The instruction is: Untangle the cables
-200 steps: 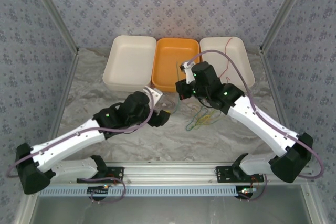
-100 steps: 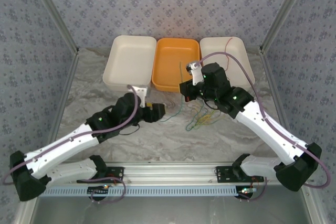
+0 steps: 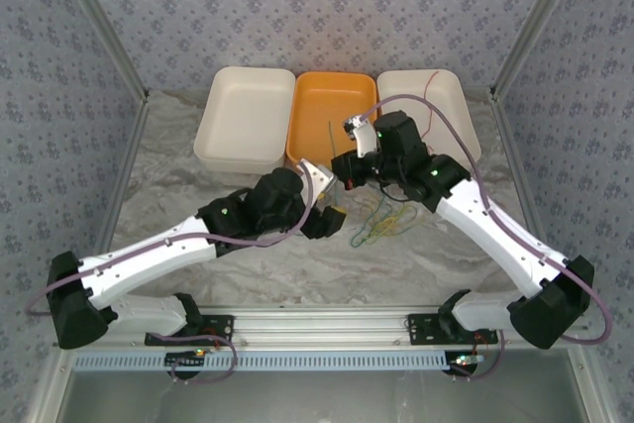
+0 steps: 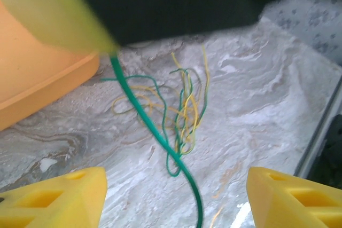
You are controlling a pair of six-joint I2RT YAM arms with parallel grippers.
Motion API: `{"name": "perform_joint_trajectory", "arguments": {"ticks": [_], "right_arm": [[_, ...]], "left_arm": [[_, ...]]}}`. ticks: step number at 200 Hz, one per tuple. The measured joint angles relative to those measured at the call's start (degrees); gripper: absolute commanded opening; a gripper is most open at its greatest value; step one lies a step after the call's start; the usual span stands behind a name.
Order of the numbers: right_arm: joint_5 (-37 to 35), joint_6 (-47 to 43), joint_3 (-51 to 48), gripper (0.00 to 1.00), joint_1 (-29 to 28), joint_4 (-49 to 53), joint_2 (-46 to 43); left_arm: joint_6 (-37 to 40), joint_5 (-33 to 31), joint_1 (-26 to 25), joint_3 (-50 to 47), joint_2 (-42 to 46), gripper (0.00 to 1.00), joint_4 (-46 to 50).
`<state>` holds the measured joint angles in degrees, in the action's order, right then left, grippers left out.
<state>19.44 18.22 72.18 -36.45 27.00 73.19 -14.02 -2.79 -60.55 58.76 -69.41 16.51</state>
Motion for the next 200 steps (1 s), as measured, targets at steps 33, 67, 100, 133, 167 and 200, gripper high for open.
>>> {"name": "perform_joint_trajectory", "arguments": {"ticks": [33, 67, 100, 133, 167, 200], "right_arm": [[2.05, 1.49, 0.31, 0.0, 1.33, -0.22, 0.0], [2.99, 2.75, 0.31, 0.0, 2.43, -1.29, 0.0], [2.21, 3.63, 0.15, 0.72, 2.84, -1.9, -0.15], [-3.85, 4.74, -5.35, 0.8, 2.84, -3.37, -6.4], [-9.22, 5.84, -10.19, 0.79, 2.78, -3.96, -15.41], [-13.57, 7.45, -16.72, 0.78, -0.28, -5.75, -21.09]], "left_arm": [[1.62, -2.36, -1.44, -3.87, -0.26, 0.36, -1.62], [1.84, -4.46, -2.25, -4.22, -0.44, 0.0, -3.02], [-0.42, -5.38, -0.87, -5.66, 1.97, 0.0, -4.09], [-3.78, -2.38, 12.04, -5.7, 5.4, 0.0, -4.26], [-4.5, -0.02, 27.17, -1.57, 2.67, 0.0, -1.68], [-4.59, 1.99, 38.99, 7.8, -8.46, 0.0, -2.64]]}}
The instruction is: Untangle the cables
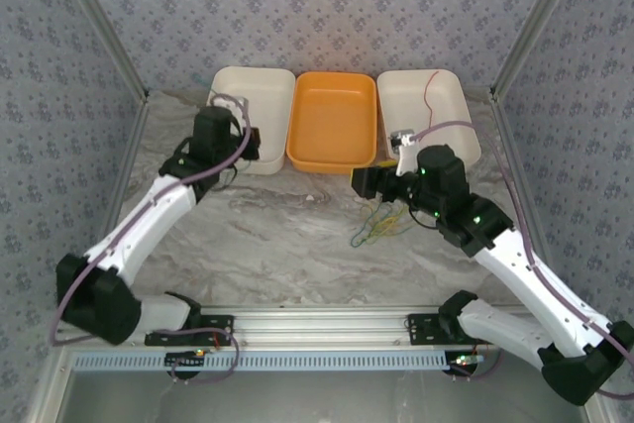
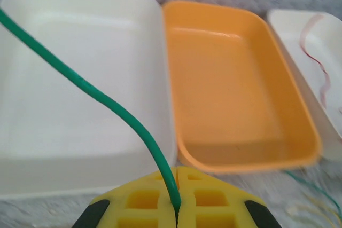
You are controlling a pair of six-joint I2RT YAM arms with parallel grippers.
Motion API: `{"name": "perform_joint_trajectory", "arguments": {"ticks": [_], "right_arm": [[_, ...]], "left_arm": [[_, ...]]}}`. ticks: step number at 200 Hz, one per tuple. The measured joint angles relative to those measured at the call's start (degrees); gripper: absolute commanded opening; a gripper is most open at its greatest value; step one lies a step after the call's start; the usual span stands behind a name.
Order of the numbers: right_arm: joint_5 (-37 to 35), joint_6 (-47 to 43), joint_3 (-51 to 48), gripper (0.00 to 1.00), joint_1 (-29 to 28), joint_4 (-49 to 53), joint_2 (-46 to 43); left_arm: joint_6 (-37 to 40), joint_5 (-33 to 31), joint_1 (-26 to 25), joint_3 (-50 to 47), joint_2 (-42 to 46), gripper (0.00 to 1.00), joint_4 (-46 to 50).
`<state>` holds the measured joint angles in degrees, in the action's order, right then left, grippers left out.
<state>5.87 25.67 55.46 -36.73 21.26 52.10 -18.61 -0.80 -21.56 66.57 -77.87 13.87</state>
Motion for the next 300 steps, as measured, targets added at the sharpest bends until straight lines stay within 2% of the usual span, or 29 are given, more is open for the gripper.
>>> {"name": "perform_joint_trajectory", "arguments": {"ticks": [32, 75, 84, 93, 103, 115, 135, 151, 175, 204, 233, 251, 268, 300], "right_arm": [[-2.91, 1.18, -3.28, 0.78, -3.98, -0.02, -1.44], [-7.85, 2.64, -3.85, 0.78, -9.01, 0.22, -3.3], [-9.14, 3.08, -3.85, 0.78, -9.7, 0.61, -3.98], [-10.73, 3.61, -3.89, 0.77, -10.23, 1.18, -4.76], [-12.98, 4.5, -4.09, 0.76, -10.71, 1.99, -5.75], [-16.37, 6.19, -4.81, 0.75, -11.02, 3.41, -7.28], [-22.32, 11.19, -7.96, 0.71, -10.78, 6.1, -10.25], [-24.83, 15.23, -11.23, 0.7, -9.07, 8.74, -11.58], [-25.38, 19.65, -14.58, 0.66, -4.87, 11.82, -10.62], [-20.37, 21.57, -16.61, 0.42, 2.62, 11.13, -6.38], [-14.47, 21.18, -17.38, 0.35, 10.62, 6.82, 1.81], [-11.37, 20.83, -18.21, 0.38, 12.92, 3.28, 6.34], [-9.2, 19.96, -18.36, 0.47, 14.12, 0.76, 10.23], [-7.98, 19.96, -20.11, 0.68, 15.02, -2.23, 13.11]], "left_arm": [[-0.13, 1.66, 5.77, 11.69, -14.86, 0.0, -0.81], [-0.09, 2.56, 6.47, 30.05, -34.23, 0.0, 1.38], [-0.13, 2.51, 6.47, 33.62, -37.88, 0.1, 2.82], [-0.13, 2.54, 6.51, 37.09, -41.31, 0.3, 4.85], [-0.72, 2.54, 6.54, 39.71, -44.24, 0.39, 6.62], [-1.55, 2.51, 6.51, 39.87, -45.33, 0.5, 8.13], [-2.34, 2.69, 6.45, 37.35, -44.39, 0.59, 9.31], [-2.93, 2.71, 6.14, 34.03, -41.42, 0.64, 9.62], [-3.63, 2.21, 4.42, 29.09, -34.07, 0.64, 10.49], [-5.7, 1.22, -1.55, 24.2, -22.47, 0.6, 9.97], [-10.1, -0.09, -13.22, 12.5, -10.86, 0.54, 5.53], [-12.9, -0.48, -20.94, 4.76, -7.93, 0.55, 1.77], [-15.3, -1.25, -27.32, -0.13, -9.2, 0.58, -0.74], [-17.66, -3.34, -34.53, 3.41, -20.61, 0.62, -1.07]]}}
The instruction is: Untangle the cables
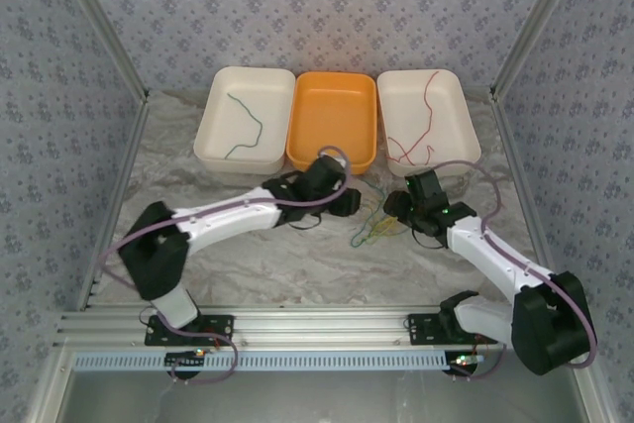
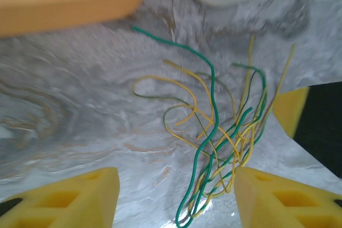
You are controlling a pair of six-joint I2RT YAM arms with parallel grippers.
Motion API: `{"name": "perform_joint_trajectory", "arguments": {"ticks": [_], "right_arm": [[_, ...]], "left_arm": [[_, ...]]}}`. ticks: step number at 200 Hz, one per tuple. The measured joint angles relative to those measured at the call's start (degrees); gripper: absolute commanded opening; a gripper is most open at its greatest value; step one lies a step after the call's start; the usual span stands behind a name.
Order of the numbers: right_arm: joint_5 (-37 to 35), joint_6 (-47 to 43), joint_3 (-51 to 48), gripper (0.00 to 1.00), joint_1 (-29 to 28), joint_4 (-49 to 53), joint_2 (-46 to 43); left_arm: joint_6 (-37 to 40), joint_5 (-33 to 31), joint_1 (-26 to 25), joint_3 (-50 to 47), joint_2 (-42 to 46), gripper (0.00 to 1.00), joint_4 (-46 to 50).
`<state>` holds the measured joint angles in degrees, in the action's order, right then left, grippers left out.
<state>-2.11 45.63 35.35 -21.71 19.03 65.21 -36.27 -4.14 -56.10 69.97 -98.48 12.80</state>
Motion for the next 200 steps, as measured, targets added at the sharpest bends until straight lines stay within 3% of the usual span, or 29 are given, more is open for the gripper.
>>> {"name": "perform_joint_trajectory", "arguments": {"ticks": [55, 121, 166, 178, 190, 200], "right_arm": [[2.23, 3.37, -5.86, 0.78, 4.66, -3.72, 0.2], [5.77, 8.41, -5.86, 0.75, 7.72, -10.95, 8.7], [5.4, 11.02, -7.04, 0.51, 8.07, -14.32, 10.03], [5.2, 11.63, -7.5, 0.39, 8.17, -14.71, 9.94], [5.11, 11.96, -7.98, 0.26, 8.24, -15.61, 9.97], [5.27, 12.26, -8.57, 0.1, 8.24, -16.52, 9.99]], "left_arm": [[-3.34, -4.09, -3.17, 8.2, -13.03, 0.65, 0.61], [-3.93, -4.04, -2.89, 16.79, -21.66, 0.63, 1.07], [-3.98, -2.64, -2.84, 20.7, -26.95, 0.57, 2.16], [-4.17, -2.82, -2.86, 20.98, -27.71, 0.53, 2.16], [-4.83, -2.95, -2.84, 21.0, -27.74, 0.41, 1.97], [-5.51, -3.17, -2.86, 20.7, -27.74, 0.21, 1.53]]}}
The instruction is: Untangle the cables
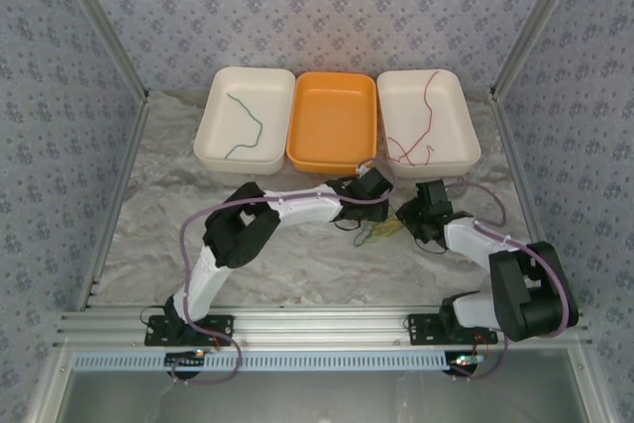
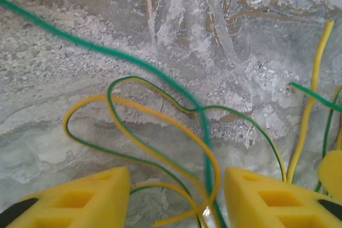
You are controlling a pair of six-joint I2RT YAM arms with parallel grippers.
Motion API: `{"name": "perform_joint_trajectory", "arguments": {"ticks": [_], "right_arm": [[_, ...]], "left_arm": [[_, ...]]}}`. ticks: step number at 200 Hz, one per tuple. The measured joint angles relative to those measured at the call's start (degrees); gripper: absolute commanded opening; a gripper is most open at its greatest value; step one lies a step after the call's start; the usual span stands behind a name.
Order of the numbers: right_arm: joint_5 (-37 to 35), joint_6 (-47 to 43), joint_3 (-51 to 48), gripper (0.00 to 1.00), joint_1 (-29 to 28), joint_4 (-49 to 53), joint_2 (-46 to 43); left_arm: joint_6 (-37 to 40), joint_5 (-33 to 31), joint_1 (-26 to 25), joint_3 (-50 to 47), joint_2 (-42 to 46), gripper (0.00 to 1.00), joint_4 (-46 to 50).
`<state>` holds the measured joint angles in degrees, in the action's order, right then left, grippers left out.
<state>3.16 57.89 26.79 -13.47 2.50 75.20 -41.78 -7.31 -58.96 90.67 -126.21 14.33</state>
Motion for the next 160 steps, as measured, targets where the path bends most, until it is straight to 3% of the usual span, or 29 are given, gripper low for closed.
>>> {"name": "perform_joint_trajectory", "arguments": {"ticks": [5, 11, 41, 99, 160], "right_arm": [[0.07, 0.09, -0.37, 0.0, -0.09, -0.48, 0.0], [0.31, 0.04, -0.81, 0.0, -0.13, -0.81, -0.07], [0.57, 0.63, -3.72, 0.0, -0.35, -2.12, -4.74], [0.55, 0.13, -5.88, 0.0, -1.18, 1.99, -26.38], [0.24, -0.07, -5.9, 0.0, -1.31, 6.36, -32.04]], "left_arm": [[-0.39, -0.22, -0.02, -0.52, 0.07, 0.11, -0.5], [-1.16, -0.9, -0.04, -1.31, 0.28, 0.0, -1.11], [-3.93, -4.96, -0.04, -10.88, 6.78, 0.0, -4.28], [-12.04, -10.25, 2.56, -33.22, 33.03, 0.0, -13.79], [-16.0, -12.31, 6.99, -42.97, 49.79, 0.0, -17.97]]}}
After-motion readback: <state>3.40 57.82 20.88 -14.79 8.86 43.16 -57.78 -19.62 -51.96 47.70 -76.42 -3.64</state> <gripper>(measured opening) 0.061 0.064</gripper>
